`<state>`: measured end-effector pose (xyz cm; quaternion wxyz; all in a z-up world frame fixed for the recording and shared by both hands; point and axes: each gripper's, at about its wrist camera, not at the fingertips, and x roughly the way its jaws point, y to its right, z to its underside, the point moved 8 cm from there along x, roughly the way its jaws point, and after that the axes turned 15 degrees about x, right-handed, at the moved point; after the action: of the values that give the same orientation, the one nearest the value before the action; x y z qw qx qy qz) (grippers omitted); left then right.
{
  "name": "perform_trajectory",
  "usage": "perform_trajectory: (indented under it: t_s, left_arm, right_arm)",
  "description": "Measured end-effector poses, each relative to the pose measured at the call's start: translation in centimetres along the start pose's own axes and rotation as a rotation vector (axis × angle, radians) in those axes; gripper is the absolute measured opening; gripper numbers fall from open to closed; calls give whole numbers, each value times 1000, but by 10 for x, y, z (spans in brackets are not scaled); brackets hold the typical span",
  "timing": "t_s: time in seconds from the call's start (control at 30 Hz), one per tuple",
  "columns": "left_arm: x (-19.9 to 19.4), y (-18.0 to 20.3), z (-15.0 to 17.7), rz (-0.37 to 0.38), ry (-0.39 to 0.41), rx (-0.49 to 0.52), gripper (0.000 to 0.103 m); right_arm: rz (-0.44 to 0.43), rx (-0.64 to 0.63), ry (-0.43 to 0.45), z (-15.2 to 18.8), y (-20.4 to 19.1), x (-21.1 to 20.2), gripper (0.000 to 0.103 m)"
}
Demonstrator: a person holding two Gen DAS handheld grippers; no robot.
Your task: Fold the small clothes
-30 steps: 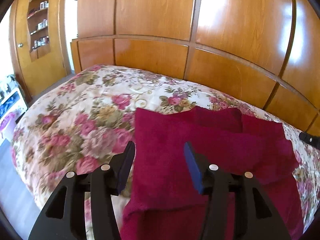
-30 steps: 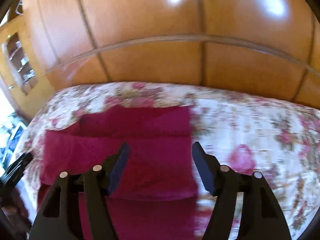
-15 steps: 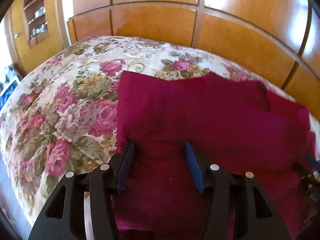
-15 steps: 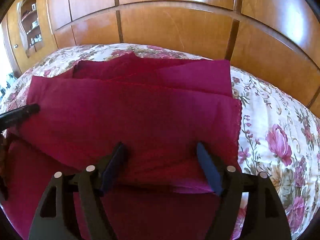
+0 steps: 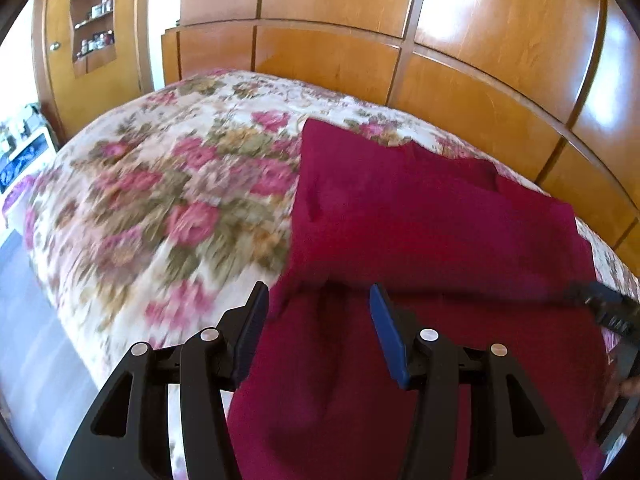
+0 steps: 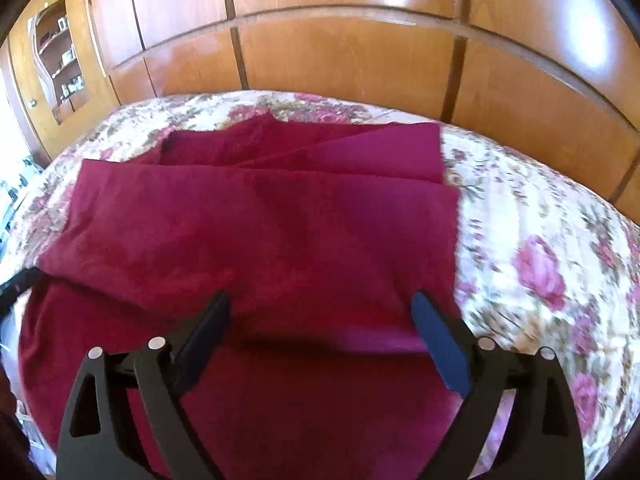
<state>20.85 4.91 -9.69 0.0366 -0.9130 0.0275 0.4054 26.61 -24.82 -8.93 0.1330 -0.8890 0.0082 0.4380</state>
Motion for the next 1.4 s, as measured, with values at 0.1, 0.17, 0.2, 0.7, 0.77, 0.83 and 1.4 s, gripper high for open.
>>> perform_trajectory:
  t_s: [0.1, 0.17, 0.2, 0.7, 0.77, 0.83, 1.4]
  left_arm:
    - [-9, -3, 20, 2, -13, 4, 52]
    - [-16, -3, 36, 7, -26, 13, 52]
    - [-19, -3, 42, 7, -31, 17, 52]
    - [-64, 5, 143, 124, -140, 39, 52]
    - [-66, 14, 155, 180, -165, 39, 52]
    - [-66, 21, 163, 216, -173, 52, 52]
    - [-117, 12, 99, 552, -16, -86, 7]
  right_arm:
    - [0, 27, -39, 18, 19, -15, 94]
    - [2, 54, -86, 37, 37, -24, 94]
    - [1, 63, -102, 45, 42, -27, 94]
    - [-80, 23, -301, 187, 59, -121, 54]
    - [-79, 21, -311, 193, 60, -127, 46]
    - [-75, 6, -324, 198, 58, -130, 38]
    - [-286, 61, -226, 123, 1, -151, 9]
